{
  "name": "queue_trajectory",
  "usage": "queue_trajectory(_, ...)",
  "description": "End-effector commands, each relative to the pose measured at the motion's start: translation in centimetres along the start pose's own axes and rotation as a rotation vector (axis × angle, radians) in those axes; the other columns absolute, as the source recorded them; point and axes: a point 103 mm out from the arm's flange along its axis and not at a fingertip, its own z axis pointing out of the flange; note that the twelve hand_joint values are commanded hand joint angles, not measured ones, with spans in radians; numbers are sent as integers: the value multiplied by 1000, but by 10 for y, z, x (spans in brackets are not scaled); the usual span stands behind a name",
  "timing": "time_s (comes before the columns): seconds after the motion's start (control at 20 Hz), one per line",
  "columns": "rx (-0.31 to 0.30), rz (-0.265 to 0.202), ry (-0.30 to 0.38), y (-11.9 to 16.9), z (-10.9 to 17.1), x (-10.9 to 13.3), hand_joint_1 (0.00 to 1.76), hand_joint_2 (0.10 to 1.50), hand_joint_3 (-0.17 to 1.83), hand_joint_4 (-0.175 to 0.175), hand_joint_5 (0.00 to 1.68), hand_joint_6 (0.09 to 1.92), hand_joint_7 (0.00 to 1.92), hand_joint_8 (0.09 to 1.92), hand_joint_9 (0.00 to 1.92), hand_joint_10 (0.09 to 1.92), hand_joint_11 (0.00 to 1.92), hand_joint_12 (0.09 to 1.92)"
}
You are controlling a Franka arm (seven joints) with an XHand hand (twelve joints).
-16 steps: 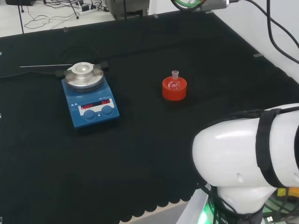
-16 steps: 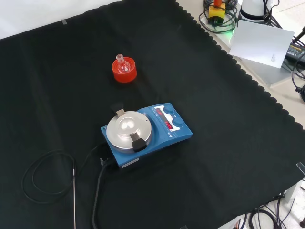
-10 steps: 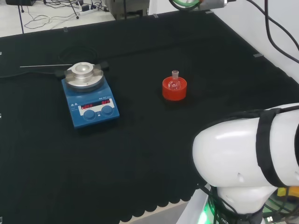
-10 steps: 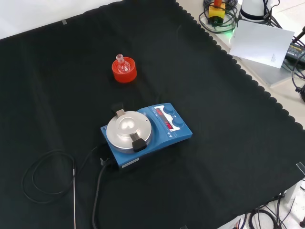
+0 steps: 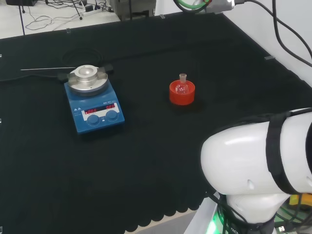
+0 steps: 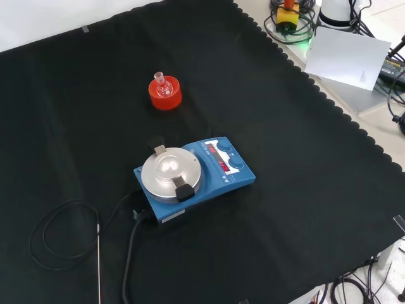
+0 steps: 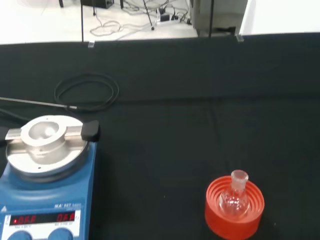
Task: Pick up the round-bottom flask.
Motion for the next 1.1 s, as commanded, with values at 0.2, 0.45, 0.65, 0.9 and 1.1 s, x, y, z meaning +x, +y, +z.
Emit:
queue_trajectory(0.2,20,67,-8,39,36,-21,87,1310,304,-13,399,87,117,594,274,672,86,1377)
queue_trajectory(0.45,28,65,20,84,59,-40,95,1310,297,-14,402,87,118,594,276,672,88,1377)
queue_trajectory(0.65,1,73,51,109,81,-57,100,1309,293,-18,415,87,131,599,287,677,88,1377)
queue_trajectory(0.9,45,97,96,129,118,-76,105,1310,288,-20,429,87,148,606,299,679,91,1378)
queue_trajectory(1.1,78,108,128,138,154,-86,486,1109,232,-25,414,87,173,619,337,686,118,1377)
